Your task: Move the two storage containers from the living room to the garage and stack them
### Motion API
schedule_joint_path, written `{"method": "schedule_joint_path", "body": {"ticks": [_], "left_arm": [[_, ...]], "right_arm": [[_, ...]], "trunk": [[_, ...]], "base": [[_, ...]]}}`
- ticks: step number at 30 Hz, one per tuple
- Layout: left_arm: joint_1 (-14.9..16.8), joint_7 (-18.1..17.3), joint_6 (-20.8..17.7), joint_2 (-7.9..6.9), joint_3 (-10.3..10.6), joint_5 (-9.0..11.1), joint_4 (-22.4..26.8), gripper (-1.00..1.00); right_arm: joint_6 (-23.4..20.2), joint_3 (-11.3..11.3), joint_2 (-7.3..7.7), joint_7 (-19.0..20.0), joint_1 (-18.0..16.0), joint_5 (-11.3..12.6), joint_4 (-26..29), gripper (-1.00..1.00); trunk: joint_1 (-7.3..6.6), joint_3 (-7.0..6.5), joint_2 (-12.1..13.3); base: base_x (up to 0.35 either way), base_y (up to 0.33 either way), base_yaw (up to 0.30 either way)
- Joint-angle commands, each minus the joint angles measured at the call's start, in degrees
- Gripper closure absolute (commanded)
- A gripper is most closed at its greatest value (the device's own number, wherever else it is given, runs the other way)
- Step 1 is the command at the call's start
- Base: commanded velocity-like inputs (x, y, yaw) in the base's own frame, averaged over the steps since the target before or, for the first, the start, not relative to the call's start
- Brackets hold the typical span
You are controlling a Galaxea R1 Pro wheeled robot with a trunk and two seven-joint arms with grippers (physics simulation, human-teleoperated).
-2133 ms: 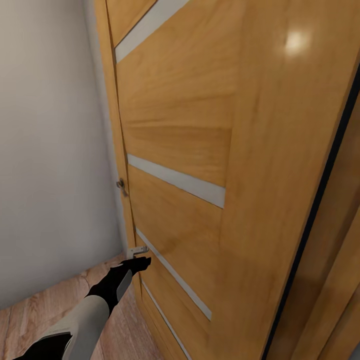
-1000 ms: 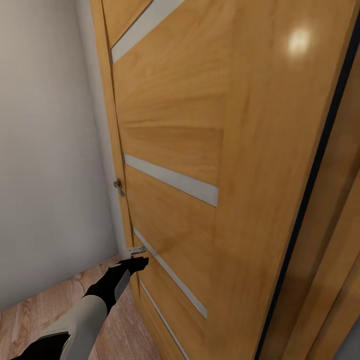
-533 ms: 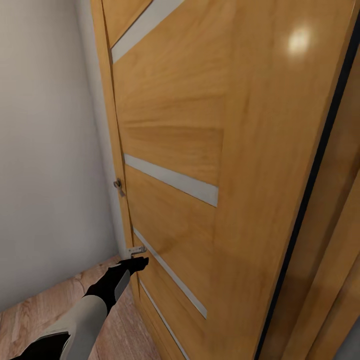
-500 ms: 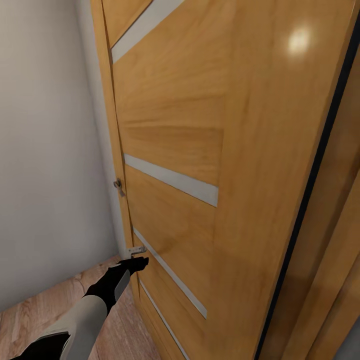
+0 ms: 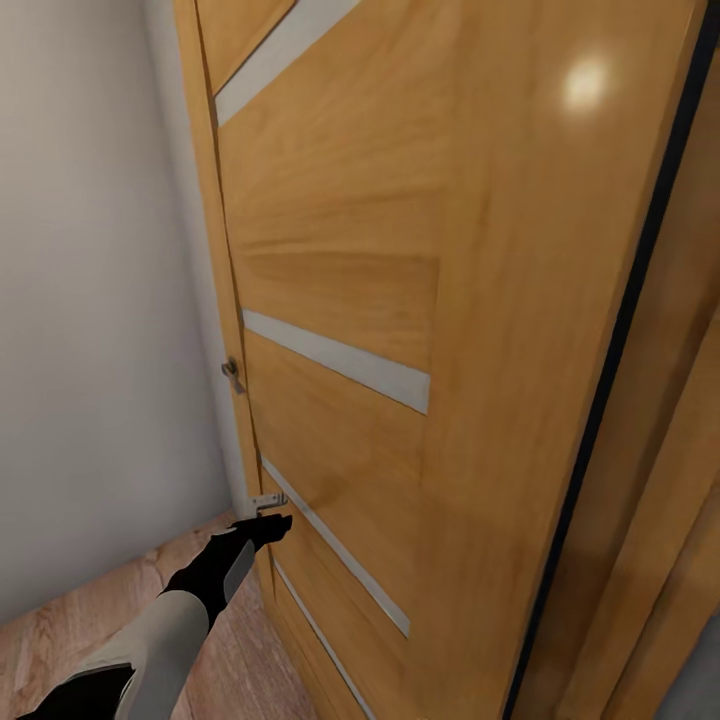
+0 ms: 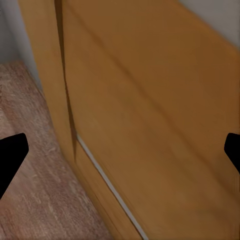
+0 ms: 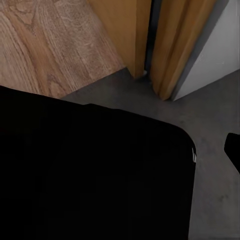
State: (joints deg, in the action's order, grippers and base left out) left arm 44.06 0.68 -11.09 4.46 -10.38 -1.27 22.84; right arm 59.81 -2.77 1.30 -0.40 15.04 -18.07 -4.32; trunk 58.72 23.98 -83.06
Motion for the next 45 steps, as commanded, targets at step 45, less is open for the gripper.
{"method": "schedule_joint_path", "body": {"ticks": [45], "left_arm": [[0.0, -0.4, -0.3, 1.78, -0.3, 0.6, 0.3, -1.0]], "right_arm": [[0.2, -0.3, 0.02, 0.0, -0.1, -0.3, -0.1, -1.0]], "trunk": [[0.01, 0.03, 0.0]], "base": [[0.0, 0.0, 0.12]]}}
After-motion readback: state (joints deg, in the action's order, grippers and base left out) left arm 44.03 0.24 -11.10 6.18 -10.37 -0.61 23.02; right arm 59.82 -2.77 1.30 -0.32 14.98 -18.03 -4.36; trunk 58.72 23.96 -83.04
